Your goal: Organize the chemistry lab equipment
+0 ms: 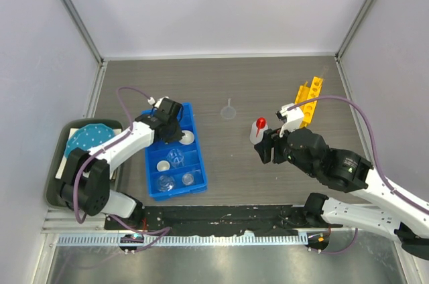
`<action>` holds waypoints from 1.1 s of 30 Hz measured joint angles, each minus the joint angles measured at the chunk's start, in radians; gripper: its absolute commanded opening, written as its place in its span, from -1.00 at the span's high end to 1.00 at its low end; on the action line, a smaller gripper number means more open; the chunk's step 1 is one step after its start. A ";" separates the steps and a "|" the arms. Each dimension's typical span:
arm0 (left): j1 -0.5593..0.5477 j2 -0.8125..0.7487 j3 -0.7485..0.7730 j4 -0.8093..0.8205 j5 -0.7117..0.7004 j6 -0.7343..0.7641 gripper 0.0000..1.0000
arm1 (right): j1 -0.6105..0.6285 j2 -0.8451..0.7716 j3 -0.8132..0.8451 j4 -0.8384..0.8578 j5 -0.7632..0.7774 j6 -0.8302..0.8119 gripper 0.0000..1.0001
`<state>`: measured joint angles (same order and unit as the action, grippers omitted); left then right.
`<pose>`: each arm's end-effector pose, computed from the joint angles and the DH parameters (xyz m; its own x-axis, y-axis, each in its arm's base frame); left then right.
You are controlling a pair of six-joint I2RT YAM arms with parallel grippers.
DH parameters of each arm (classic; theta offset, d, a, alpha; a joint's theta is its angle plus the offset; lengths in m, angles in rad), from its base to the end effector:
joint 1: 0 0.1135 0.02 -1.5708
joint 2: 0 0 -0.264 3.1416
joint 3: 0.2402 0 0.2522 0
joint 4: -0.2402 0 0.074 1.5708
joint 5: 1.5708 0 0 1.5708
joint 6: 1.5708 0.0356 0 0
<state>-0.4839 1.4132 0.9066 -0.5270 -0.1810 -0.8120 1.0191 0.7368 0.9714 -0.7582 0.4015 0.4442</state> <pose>0.2488 -0.1235 0.2142 -0.7962 -0.3879 -0.4643 -0.2931 0.9186 -0.2649 0.0859 0.1130 0.3528 -0.4973 -0.0533 -0.8660 -0.4350 0.8789 0.1957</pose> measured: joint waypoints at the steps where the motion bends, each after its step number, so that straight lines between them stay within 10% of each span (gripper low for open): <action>1: 0.000 0.013 0.000 0.006 0.002 0.000 1.00 | 0.000 0.000 -0.002 -0.002 0.000 0.000 -0.27; 12: 0.000 0.113 0.002 0.035 0.017 0.002 0.97 | 0.000 0.015 -0.008 -0.003 0.000 -0.001 -0.27; 23: 0.002 0.158 0.010 0.028 0.027 0.008 -0.17 | 0.000 0.030 -0.018 -0.003 0.000 -0.004 -0.27; 33: 0.002 0.083 0.142 -0.171 0.013 0.029 -0.20 | 0.000 0.043 -0.018 0.002 -0.003 -0.004 -0.26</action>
<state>-0.4824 1.4960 1.0485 -0.6975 -0.1684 -0.7834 1.0191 0.7799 0.9535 -0.7559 0.3981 0.4400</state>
